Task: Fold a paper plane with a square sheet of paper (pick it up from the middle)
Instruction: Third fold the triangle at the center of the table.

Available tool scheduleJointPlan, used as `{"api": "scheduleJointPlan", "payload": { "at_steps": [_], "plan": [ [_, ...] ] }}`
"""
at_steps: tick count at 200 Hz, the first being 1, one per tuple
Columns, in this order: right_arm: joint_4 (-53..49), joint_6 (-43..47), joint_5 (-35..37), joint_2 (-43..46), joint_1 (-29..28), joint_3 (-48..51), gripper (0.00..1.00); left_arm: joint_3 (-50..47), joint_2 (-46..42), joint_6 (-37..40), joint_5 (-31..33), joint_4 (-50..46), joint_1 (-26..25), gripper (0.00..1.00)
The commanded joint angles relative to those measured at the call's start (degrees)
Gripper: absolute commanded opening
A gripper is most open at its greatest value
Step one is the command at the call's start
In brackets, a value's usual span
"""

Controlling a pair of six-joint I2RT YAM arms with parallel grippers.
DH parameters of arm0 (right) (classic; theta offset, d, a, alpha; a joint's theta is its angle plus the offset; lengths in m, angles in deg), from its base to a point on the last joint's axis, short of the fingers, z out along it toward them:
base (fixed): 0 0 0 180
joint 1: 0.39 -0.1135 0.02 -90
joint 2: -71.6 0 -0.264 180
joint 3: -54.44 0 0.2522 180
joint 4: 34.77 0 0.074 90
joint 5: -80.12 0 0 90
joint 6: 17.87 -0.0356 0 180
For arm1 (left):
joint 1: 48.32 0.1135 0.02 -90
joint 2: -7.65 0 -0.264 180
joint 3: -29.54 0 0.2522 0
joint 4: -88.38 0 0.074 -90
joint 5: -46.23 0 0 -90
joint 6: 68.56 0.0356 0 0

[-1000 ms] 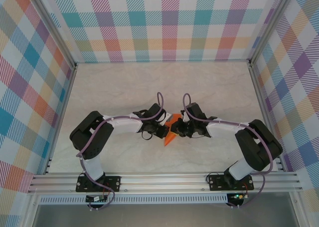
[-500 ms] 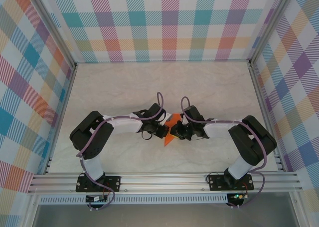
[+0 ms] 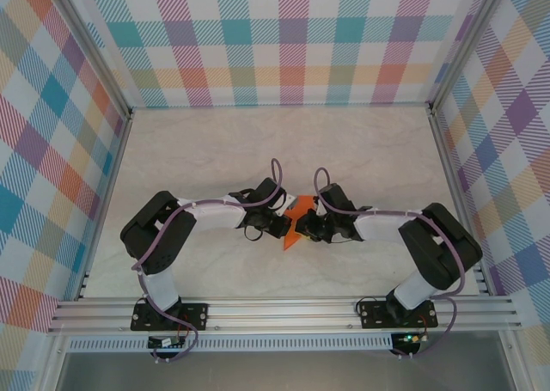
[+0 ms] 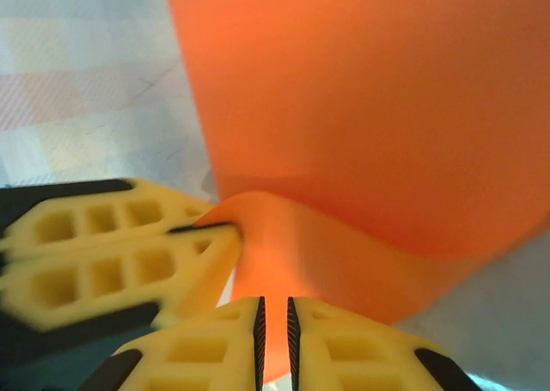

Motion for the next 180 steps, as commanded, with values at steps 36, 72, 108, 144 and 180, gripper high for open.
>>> {"api": "scheduleJointPlan", "payload": {
  "at_steps": [36, 72, 108, 144, 180],
  "plan": [
    [4.28, -1.51, 1.07, 3.73, -4.08, 3.16, 0.15, 0.14, 1.74, 0.53, 0.74, -2.08, 0.81, 0.0],
    [9.29, -3.95, 2.58, 1.68, -5.74, 4.6, 0.13, 0.18, 1.72, 0.44, 0.29, -1.99, 0.86, 0.0],
    [11.23, -3.45, 2.59, -0.43, -6.05, 4.94, 0.13, 0.41, 2.02, 0.53, 0.18, -2.26, 0.8, 0.0],
    [13.2, -3.51, 2.59, -3.72, -6.05, 5.67, 0.14, 0.37, 2.29, 0.53, 0.37, -2.34, 0.79, 0.0],
    [12.99, -2.97, 2.8, -3.05, -6.09, 6.43, 0.15, 0.25, 2.38, 0.62, 1.11, -2.7, 0.79, 0.0]
  ]
}}
